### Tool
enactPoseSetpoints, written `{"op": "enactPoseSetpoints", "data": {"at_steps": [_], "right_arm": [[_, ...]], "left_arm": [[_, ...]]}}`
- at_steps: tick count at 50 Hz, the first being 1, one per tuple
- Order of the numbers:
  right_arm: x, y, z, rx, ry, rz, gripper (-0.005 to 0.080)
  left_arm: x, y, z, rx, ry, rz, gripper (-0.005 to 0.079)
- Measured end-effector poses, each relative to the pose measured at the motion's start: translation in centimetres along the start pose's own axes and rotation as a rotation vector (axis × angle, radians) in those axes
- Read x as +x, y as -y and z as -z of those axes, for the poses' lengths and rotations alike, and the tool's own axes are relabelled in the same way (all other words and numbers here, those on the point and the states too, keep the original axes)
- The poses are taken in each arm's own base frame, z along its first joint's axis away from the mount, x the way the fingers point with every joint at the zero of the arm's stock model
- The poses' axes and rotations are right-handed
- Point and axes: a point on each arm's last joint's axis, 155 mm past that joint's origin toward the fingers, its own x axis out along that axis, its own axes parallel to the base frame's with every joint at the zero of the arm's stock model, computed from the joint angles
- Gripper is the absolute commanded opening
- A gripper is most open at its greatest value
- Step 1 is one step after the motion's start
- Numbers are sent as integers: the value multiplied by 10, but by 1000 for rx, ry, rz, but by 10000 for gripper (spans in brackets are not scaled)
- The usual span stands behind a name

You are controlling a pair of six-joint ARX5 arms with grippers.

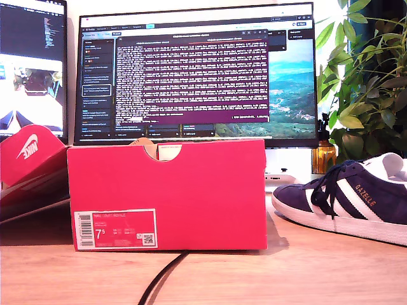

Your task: Pack the blue shoes by picking the first shoe and placing it inside the red shoebox, left side, then picking and rotating the second shoe and placing it in the shoebox

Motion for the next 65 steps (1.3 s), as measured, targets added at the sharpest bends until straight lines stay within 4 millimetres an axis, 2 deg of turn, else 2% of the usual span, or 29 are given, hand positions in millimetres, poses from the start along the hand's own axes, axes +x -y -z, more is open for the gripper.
{"op": "enactPoseSetpoints", "data": {"at_steps": [42, 47, 48, 53, 58, 62, 63, 65], "right_arm": [[0, 0, 0, -1, 1, 1, -13], [0, 5, -4, -76, 16, 26, -13], [0, 5, -4, -114, 17, 28, -13], [0, 5, -5, -131, 18, 27, -13], [0, 5, -5, -131, 18, 26, -13], [0, 1, -6, -103, 24, 8, -13], [0, 0, -8, -21, 31, 3, -13], [0, -1, -14, 9, 56, -7, -12]], "left_arm": [[0, 2, -1, -15, 2, 13, -20], [0, 7, -2, -64, 6, 37, -20], [0, 9, -4, -123, 10, 47, -20], [-1, 17, -17, -184, 55, 98, -20], [-6, 39, -29, -275, 80, 221, -20], [-12, 58, -37, -313, 89, 331, -20], [-13, 61, -39, -322, 91, 352, -20], [-17, 70, -42, -332, 88, 408, -20]]}}
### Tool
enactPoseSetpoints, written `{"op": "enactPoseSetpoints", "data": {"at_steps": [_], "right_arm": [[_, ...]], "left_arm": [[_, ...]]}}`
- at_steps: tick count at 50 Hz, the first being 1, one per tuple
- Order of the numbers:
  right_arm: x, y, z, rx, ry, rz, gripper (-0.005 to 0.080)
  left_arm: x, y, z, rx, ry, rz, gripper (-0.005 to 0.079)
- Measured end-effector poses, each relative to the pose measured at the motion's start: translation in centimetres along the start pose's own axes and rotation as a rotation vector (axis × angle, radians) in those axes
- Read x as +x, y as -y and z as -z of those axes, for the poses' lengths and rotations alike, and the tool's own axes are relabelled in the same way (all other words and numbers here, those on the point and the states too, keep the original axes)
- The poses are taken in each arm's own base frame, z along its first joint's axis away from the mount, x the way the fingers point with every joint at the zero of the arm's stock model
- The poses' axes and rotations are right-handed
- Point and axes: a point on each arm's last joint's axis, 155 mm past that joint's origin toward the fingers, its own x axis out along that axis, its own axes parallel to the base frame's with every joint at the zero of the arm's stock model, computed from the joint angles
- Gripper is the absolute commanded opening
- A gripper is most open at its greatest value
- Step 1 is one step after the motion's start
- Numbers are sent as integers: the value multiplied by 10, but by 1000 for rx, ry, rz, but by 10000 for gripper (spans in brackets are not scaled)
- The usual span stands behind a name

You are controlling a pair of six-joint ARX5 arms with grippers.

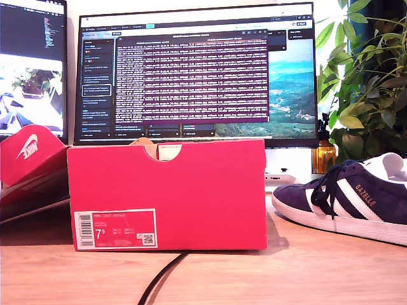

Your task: Pack the blue shoes by picking the first shoe and placing it inside the red shoebox, left side, then picking and rotating the second shoe and placing it in the shoebox

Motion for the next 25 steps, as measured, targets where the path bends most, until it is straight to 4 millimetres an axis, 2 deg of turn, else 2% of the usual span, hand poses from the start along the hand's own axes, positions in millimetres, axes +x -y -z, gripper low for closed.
{"op": "enactPoseSetpoints", "data": {"at_steps": [3, 4, 6, 8, 16, 17, 20, 25], "right_arm": [[0, -3, -13, 18, 51, -16, -5], [-1, -5, -17, 90, 65, -27, 2], [-1, -7, -22, 111, 85, -39, 2], [-1, -9, -24, 207, 89, -57, 2], [-2, -10, -26, 388, 90, -71, -2], [-2, -10, -27, 453, 93, -75, -2], [-2, -11, -33, 463, 115, -84, -2], [-4, -12, -43, 575, 148, -107, -2]], "left_arm": [[0, 14, 3, -6, -20, 70, -20], [-1, 18, 4, -30, -31, 89, -20], [-1, 23, 8, -36, -48, 114, -20], [-1, 26, 12, -72, -69, 130, -20], [-1, 36, 29, -107, -141, 166, -20], [0, 36, 30, -109, -146, 160, -20], [4, 32, 39, -122, -181, 134, -20], [10, 22, 55, -138, -244, 76, -20]]}}
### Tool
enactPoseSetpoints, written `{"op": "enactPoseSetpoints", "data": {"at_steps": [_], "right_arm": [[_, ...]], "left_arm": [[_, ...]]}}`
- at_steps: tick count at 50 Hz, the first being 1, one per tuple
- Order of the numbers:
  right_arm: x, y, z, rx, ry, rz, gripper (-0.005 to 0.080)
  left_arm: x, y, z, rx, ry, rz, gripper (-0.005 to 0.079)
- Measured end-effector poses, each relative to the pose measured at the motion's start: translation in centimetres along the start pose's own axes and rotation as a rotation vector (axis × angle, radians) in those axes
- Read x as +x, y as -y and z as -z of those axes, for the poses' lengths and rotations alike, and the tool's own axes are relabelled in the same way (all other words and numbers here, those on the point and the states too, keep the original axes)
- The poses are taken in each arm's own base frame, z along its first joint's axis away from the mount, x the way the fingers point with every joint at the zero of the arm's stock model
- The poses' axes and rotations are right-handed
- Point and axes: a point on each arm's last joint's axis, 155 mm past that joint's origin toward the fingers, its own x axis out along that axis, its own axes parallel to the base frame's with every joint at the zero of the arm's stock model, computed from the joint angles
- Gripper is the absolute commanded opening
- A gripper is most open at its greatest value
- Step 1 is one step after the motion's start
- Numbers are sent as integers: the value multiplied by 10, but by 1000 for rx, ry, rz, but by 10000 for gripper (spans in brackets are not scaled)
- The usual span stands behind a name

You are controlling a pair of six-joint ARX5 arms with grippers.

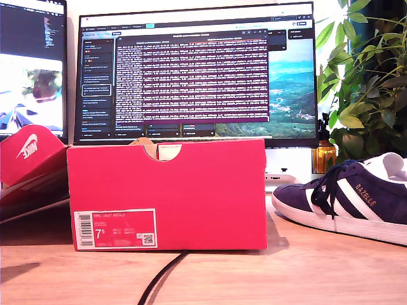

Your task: Pack the blue shoes by picking the first shoe and placing it inside the red shoebox, left side, then picking and rotating the second shoe and placing it in the shoebox

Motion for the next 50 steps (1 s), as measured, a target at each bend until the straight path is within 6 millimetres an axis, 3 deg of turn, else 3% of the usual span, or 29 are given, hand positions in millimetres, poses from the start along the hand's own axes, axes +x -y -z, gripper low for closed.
{"op": "enactPoseSetpoints", "data": {"at_steps": [8, 13, 24, 27, 40, 50], "right_arm": [[0, -12, 2, 57, -20, -58, -13], [-2, -19, 21, 61, -112, -104, -13], [-12, -3, 60, 16, -304, -33, -13], [-17, -5, 60, 20, -337, -13, -13], [-29, -41, 14, -162, -421, 4, -10], [-25, -35, 29, -166, -699, 113, -10]], "left_arm": [[16, -9, 4, 8, -22, -61, -20], [27, -8, 2, 23, -20, -60, -20], [52, -23, 15, 16, -72, -102, -20], [57, -24, 14, 18, -65, -98, -20], [69, -24, 2, 33, -10, -85, -20], [73, -24, -5, 41, 26, -81, -20]]}}
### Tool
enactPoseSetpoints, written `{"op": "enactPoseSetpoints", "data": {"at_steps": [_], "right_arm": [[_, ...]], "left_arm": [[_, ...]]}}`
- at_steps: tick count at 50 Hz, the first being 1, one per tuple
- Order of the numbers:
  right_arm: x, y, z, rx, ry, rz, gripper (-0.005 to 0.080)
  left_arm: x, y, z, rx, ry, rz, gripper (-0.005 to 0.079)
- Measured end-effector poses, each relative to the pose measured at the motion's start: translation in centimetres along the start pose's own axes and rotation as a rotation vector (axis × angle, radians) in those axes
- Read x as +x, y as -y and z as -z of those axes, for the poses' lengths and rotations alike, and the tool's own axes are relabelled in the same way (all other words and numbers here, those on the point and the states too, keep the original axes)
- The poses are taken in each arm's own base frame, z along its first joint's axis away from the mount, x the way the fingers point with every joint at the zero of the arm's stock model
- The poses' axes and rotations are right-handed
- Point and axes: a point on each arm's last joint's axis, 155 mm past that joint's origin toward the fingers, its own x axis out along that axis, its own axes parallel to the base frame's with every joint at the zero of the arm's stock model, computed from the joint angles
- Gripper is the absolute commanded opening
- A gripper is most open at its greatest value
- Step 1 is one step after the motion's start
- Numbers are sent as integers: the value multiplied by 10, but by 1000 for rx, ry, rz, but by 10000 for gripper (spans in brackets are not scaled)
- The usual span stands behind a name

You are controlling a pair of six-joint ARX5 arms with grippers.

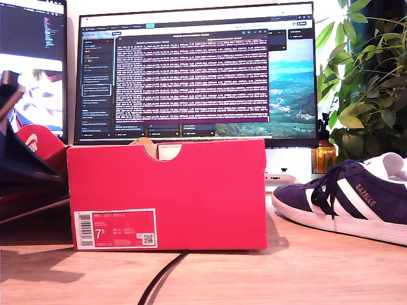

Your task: Pack the blue shoes by picking the first shoe and placing it inside the red shoebox, left side, then picking and rotating the second shoe and placing it in the shoebox

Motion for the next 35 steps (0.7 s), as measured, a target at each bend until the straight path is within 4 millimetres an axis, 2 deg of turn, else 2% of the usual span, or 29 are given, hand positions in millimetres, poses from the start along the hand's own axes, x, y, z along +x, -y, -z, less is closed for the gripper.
{"op": "enactPoseSetpoints", "data": {"at_steps": [10, 16, 25, 30, 35], "right_arm": [[14, -5, -11, -82, -256, 46, 43], [28, -3, -11, -151, -400, 61, 171], [45, 13, 1, -251, -567, 137, 479], [51, 16, 10, -305, -632, 163, 538], [57, 16, 21, -346, -691, 173, 539]], "left_arm": [[4, -2, 0, 1, 6, -1, -20], [6, -2, -1, 3, 14, 5, -20], [8, -8, 8, -4, -15, -18, -20], [8, -9, 8, -4, -15, -18, -20], [8, -9, 8, -4, -14, -20, -20]]}}
